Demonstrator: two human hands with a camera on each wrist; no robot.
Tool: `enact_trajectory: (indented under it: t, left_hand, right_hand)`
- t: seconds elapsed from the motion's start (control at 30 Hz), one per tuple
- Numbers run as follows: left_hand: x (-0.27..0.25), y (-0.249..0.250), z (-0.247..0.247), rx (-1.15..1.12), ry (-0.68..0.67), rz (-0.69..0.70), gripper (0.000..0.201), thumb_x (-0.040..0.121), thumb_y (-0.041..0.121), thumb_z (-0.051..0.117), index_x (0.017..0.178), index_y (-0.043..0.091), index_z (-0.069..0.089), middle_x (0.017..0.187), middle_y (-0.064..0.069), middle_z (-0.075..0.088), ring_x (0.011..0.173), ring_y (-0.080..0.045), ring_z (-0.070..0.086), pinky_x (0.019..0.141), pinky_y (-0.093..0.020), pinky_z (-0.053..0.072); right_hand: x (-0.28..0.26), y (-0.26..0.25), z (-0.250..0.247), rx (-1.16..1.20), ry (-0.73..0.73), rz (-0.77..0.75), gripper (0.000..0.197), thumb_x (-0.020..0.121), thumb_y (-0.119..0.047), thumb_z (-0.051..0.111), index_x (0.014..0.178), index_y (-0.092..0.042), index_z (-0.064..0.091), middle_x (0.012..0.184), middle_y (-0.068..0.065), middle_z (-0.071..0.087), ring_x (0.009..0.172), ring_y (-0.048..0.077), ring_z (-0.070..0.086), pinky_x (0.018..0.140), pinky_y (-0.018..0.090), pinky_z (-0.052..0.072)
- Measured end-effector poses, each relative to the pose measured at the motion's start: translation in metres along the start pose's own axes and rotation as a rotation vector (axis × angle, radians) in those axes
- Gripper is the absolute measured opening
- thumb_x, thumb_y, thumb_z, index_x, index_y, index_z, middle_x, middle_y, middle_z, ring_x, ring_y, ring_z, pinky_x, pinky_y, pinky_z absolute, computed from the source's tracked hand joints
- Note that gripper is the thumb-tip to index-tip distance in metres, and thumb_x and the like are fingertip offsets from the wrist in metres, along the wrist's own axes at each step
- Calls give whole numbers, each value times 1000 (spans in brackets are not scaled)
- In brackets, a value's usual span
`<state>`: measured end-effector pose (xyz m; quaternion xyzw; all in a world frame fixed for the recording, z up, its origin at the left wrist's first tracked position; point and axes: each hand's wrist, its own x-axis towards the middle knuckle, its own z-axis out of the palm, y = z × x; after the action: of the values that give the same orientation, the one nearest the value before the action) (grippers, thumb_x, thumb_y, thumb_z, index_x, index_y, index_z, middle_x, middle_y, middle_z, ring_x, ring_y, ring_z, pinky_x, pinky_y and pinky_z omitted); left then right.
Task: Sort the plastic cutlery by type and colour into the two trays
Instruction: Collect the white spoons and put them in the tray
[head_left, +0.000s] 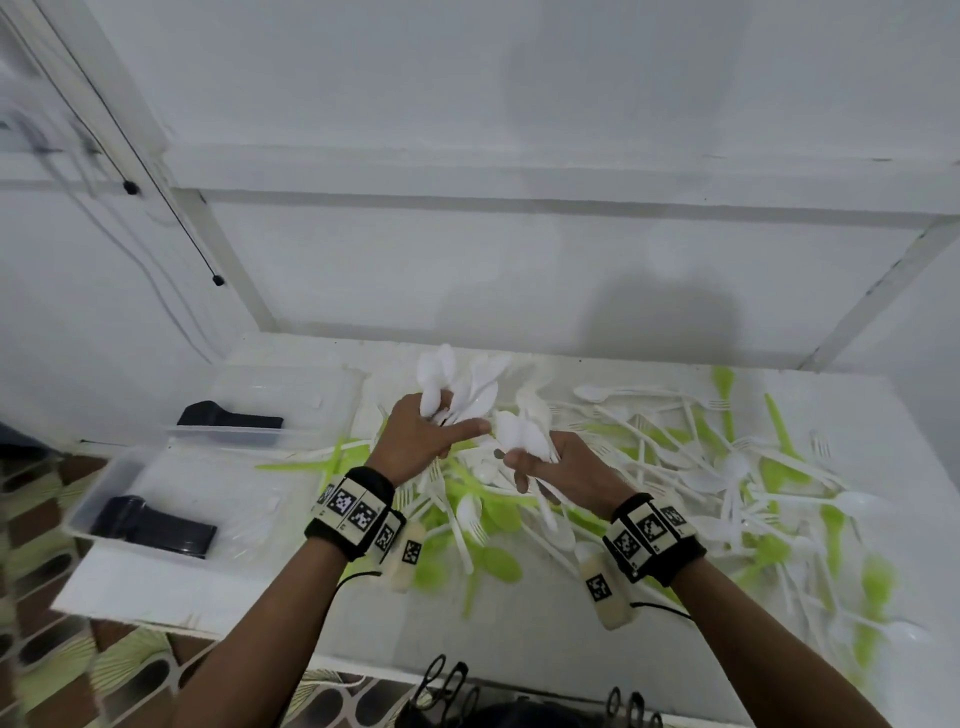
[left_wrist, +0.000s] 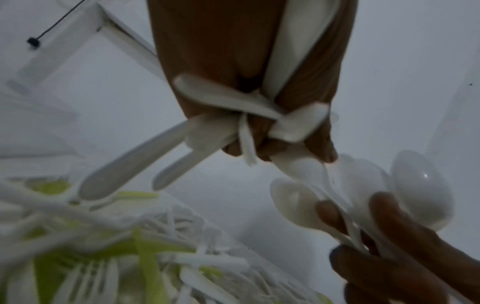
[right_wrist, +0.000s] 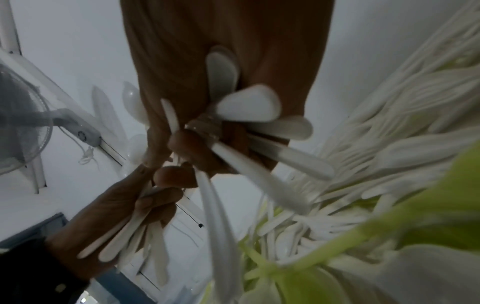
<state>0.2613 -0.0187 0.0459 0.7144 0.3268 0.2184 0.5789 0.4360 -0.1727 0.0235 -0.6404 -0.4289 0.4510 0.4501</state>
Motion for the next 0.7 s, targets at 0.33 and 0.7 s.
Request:
enact_trajectory:
  t: [0.33,0.7]
  left_hand:
    - [-4,-11,43,-414,407,-125,45,82,28,85,87,-13,68,64,-11,54,46,-16,42,49,-25,39]
    - [1,-22,11,-245,361,-50,31,88,31,79,82,1,75,78,-22,71,61,-24,63,68,-34,53]
  right_hand:
    - [15,9,25,198,308,-110,21,95,-32,71,85,-14,75,71,16,70,45,24,46,48,29,39]
    - [27,23,32,-71,322,-38,50,94,-46,69,62,-8,71,59,4,69,64,22,67,71,24,51]
